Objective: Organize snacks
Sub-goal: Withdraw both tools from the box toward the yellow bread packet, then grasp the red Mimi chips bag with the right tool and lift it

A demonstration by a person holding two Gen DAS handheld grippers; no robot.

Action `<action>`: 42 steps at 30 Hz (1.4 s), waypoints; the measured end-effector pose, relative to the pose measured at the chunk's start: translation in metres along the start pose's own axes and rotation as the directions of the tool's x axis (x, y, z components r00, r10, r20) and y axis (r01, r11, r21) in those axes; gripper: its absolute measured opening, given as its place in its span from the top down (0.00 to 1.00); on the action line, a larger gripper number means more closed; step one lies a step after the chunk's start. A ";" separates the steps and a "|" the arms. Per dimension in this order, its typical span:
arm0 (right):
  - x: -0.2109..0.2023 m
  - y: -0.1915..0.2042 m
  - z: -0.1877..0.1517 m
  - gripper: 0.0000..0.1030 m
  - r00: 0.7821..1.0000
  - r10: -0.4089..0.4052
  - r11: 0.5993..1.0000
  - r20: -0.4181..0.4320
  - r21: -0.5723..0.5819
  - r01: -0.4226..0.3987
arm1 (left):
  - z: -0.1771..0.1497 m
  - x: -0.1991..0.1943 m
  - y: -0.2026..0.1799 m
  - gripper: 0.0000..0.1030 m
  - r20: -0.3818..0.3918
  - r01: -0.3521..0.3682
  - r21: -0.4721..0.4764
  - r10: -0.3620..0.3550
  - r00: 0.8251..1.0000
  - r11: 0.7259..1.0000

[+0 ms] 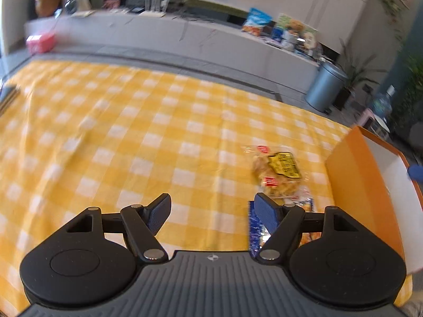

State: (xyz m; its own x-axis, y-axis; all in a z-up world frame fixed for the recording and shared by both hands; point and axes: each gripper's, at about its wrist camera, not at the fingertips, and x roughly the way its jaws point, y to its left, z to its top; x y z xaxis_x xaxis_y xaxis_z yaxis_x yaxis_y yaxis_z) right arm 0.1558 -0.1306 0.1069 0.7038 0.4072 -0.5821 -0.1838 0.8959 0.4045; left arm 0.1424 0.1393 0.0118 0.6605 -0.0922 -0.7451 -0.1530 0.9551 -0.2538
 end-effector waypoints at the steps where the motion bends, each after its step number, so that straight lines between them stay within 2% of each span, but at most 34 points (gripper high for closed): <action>1: 0.009 0.007 -0.004 0.05 1.000 -0.005 1.000 -0.019 -0.007 0.005 | -0.001 0.002 0.004 0.19 -0.004 -0.011 -0.018 0.011 1.000 1.000; 6: 0.061 0.029 -0.031 0.05 0.984 -0.102 0.991 -0.148 -0.100 0.088 | -0.005 0.010 0.017 0.19 0.010 -0.116 -0.022 0.116 0.993 0.993; 9: 0.084 0.034 -0.047 0.06 0.965 -0.199 0.966 -0.174 -0.203 0.162 | -0.005 0.013 0.025 0.19 0.022 -0.190 -0.032 0.190 0.981 0.981; 11: 0.096 0.030 -0.053 0.07 0.948 -0.245 0.956 -0.203 -0.212 0.202 | -0.005 0.015 0.034 0.19 0.004 -0.175 -0.076 0.176 0.984 0.982; 15: 0.122 0.021 -0.065 0.07 0.908 -0.280 0.951 -0.313 -0.219 0.218 | -0.006 0.020 0.048 0.19 -0.032 -0.128 -0.156 0.125 0.992 0.979; 19: 0.143 0.019 -0.080 0.08 0.879 -0.311 0.944 -0.361 -0.227 0.240 | -0.009 0.024 0.051 0.22 -0.049 -0.130 -0.156 0.124 0.991 0.979; 22: 0.156 0.025 -0.092 0.09 0.858 -0.364 0.919 -0.362 -0.291 0.267 | -0.010 0.023 0.049 0.23 -0.045 -0.121 -0.147 0.116 0.992 0.982; 25: 0.160 0.043 -0.105 0.17 0.866 -0.405 0.866 -0.292 -0.426 0.261 | -0.010 0.022 0.047 0.23 -0.040 -0.123 -0.145 0.119 0.992 0.982; 27: 0.158 0.050 -0.110 0.19 0.873 -0.415 0.845 -0.256 -0.463 0.266 | -0.010 0.021 0.047 0.23 -0.037 -0.132 -0.148 0.128 0.991 0.980; 29: 0.153 0.051 -0.107 0.23 0.879 -0.415 0.841 -0.233 -0.466 0.273 | -0.009 0.018 0.046 0.23 -0.026 -0.129 -0.151 0.127 0.992 0.980; 30: 0.151 0.050 -0.106 0.29 0.881 -0.415 0.843 -0.228 -0.461 0.278 | -0.009 0.017 0.046 0.23 -0.022 -0.127 -0.150 0.125 0.992 0.980; 31: 0.148 0.048 -0.104 0.31 0.883 -0.415 0.843 -0.217 -0.457 0.284 | -0.008 0.016 0.046 0.23 -0.018 -0.126 -0.150 0.125 0.992 0.981; 33: 0.146 0.046 -0.102 0.34 0.890 -0.400 0.845 -0.220 -0.464 0.265 | -0.008 0.015 0.045 0.23 -0.013 -0.130 -0.148 0.130 0.991 0.980; 35: 0.146 0.048 -0.103 0.42 0.896 -0.385 0.835 -0.220 -0.496 0.237 | -0.007 0.015 0.043 0.23 -0.013 -0.133 -0.139 0.133 0.991 0.981; 39: 0.145 0.056 -0.108 0.46 0.899 -0.394 0.806 -0.192 -0.541 0.238 | -0.007 0.011 0.040 0.23 -0.001 -0.140 -0.126 0.141 0.990 0.982; 42: 0.144 0.057 -0.108 0.47 0.902 -0.390 0.810 -0.186 -0.535 0.240 | -0.006 0.009 0.039 0.23 0.009 -0.146 -0.120 0.148 0.989 0.982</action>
State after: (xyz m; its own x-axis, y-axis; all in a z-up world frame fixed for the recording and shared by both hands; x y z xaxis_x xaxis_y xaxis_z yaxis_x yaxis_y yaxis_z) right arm 0.1726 -0.0020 -0.0300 0.5787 0.0513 -0.8139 -0.3471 0.9186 -0.1889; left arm 0.1378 0.1740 -0.0081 0.6376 0.0529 -0.7686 -0.3347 0.9176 -0.2144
